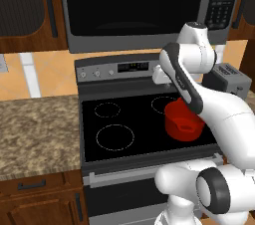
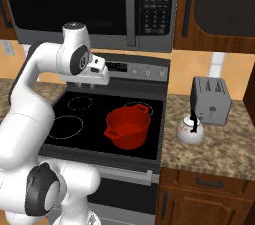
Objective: Pick the kettle from the counter and place it on a stove burner. Then turn the burner on.
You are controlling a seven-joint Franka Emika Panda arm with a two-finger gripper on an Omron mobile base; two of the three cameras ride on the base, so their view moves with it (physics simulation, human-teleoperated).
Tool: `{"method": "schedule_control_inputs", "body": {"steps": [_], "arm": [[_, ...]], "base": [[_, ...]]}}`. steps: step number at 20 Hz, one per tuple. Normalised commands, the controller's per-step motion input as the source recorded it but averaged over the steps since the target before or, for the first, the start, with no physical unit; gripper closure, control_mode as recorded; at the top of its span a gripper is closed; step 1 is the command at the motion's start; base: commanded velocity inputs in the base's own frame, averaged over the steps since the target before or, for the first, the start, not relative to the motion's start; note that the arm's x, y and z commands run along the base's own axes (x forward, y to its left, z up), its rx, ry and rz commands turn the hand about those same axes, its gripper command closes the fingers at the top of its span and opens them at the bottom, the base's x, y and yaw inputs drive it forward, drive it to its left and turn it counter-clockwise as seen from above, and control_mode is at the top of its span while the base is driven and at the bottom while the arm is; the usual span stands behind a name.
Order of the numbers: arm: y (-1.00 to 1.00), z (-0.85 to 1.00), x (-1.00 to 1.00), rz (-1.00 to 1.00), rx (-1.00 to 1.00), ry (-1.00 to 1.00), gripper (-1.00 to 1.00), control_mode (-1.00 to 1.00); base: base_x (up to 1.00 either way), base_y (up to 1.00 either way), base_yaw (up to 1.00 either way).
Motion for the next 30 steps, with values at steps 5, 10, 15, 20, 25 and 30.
{"method": "schedule_control_inputs", "body": {"steps": [5, 10, 15, 20, 25, 30], "arm": [[-0.76, -0.17, -0.38, -0.08, 0.05, -0.07, -1.0, -1.0], [-1.0, -0.21, -0.34, -0.22, 0.03, -0.03, -1.0, -1.0], [-1.0, -0.18, -0.08, -0.26, 0.01, -0.01, -1.0, -1.0], [-1.0, -0.15, 0.0, -0.29, 0.0, -0.01, -1.0, -1.0], [-1.0, -0.25, 0.07, -0.24, 0.03, 0.0, -1.0, -1.0], [-1.0, -0.35, 0.42, 0.02, 0.08, 0.0, -1.0, -1.0]], "base": [[0.0, 0.0, 0.0], [0.0, 0.0, 0.0], [0.0, 0.0, 0.0], [0.0, 0.0, 0.0], [0.0, 0.0, 0.0], [0.0, 0.0, 0.0]]}}
